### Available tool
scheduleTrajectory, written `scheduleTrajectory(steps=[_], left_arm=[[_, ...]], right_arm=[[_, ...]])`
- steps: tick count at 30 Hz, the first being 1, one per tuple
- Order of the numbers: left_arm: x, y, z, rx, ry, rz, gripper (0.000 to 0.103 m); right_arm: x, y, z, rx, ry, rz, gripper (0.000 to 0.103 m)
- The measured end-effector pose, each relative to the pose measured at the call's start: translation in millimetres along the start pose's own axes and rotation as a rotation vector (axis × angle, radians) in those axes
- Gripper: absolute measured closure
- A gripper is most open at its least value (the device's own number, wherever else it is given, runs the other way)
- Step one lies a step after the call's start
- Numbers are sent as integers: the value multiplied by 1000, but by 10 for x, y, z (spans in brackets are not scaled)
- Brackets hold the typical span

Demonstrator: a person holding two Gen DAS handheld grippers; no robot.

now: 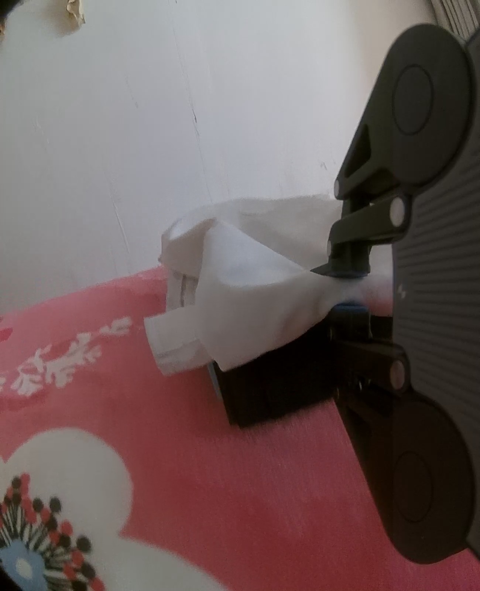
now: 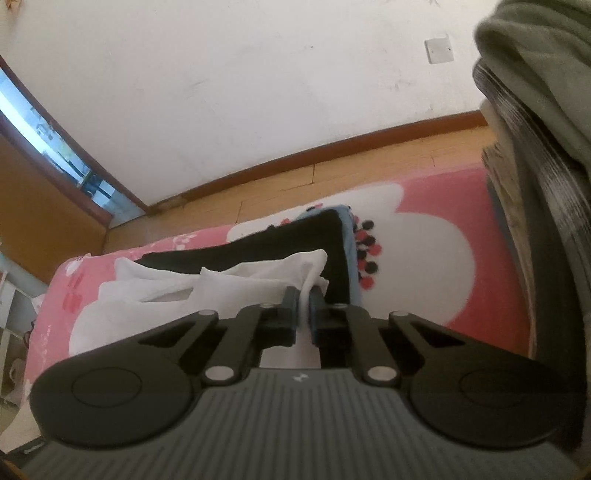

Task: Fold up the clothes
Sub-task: 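Lower the shirt onto the black cloth and open both grippers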

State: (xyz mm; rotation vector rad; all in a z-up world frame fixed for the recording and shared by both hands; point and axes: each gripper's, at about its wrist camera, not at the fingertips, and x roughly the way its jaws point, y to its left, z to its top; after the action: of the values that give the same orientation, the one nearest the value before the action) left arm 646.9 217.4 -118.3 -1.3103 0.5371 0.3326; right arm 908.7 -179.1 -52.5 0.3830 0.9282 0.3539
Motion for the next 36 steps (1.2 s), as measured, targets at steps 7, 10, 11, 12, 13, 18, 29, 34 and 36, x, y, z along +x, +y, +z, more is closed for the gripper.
scheduleTrajectory(steps=[7, 10, 11, 12, 13, 18, 29, 34, 36], left_arm=[[73, -38, -3, 2, -13, -24, 89], [72, 48, -22, -8, -7, -17, 87], [54, 76, -22, -15, -3, -23, 86], [29, 96, -18, -18, 3, -25, 83], [4, 112, -11, -20, 12, -26, 76], [-277, 99, 10, 85, 52, 10, 44], [-494, -935, 25, 778, -89, 66, 47], [-3, -996, 40, 812, -81, 181, 50], [-26, -1000, 76, 781, -54, 185, 50]], right_arm=[[86, 88, 171, -65, -34, -39, 98], [102, 73, 178, -91, -33, -66, 96], [67, 63, 180, -94, -35, -74, 96], [33, 53, 181, -97, -38, -83, 95], [-90, 62, 162, -104, -68, -77, 94], [-830, 200, -96, -214, -198, -9, 93], [-1040, 594, -1003, -560, -142, 9, 93], [-953, 471, -918, -492, -162, -10, 93], [-921, 416, -879, -461, -170, -18, 93]])
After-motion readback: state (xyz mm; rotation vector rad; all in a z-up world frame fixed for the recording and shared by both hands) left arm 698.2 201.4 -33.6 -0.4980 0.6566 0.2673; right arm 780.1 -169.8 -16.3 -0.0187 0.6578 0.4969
